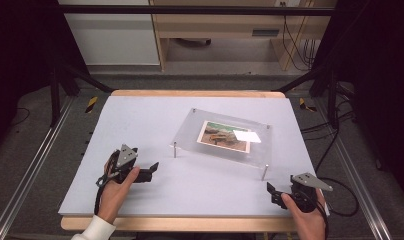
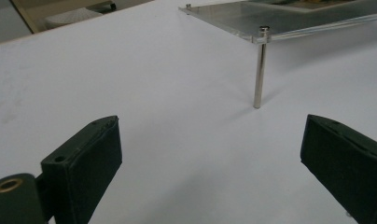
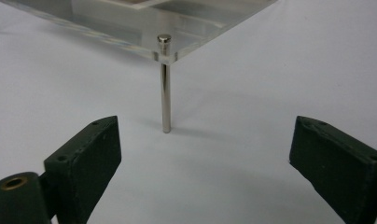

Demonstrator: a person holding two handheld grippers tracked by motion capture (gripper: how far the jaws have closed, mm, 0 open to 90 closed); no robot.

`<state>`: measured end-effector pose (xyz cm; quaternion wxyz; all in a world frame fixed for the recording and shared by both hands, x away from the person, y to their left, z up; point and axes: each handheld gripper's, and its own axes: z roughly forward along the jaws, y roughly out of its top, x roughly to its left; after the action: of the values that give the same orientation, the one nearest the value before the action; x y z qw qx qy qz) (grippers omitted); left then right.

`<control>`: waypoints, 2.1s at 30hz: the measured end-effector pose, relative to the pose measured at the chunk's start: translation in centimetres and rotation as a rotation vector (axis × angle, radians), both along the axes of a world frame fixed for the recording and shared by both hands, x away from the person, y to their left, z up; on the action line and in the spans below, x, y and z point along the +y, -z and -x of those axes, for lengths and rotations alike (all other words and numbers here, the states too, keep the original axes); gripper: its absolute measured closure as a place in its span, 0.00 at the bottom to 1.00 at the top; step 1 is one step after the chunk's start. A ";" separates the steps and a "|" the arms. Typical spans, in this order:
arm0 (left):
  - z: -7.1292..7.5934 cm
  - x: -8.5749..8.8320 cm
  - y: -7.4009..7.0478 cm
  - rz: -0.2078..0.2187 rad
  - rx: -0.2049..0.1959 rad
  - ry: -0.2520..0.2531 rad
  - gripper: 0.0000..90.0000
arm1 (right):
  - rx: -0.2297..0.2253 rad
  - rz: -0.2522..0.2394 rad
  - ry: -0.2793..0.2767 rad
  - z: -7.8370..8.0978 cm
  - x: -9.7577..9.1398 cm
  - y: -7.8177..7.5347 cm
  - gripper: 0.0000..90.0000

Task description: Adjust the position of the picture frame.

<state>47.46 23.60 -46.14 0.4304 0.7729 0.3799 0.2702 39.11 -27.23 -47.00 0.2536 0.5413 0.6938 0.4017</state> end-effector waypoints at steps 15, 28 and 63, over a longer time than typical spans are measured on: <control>0.1 -0.8 0.8 -0.027 -0.032 -0.023 0.06 | -0.050 0.033 -0.057 0.3 1.4 0.5 0.33; 0.7 -2.3 0.7 -0.030 -0.021 0.038 0.06 | -0.052 0.012 -0.090 -2.5 3.3 1.2 0.44; 0.3 -2.6 -0.1 0.077 -0.001 0.049 0.11 | -0.075 -0.212 -0.092 -5.3 2.1 0.8 0.94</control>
<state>47.14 21.01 -46.07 0.4663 0.7649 0.3706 0.2451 44.44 -25.13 -47.82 0.2022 0.5173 0.6616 0.5039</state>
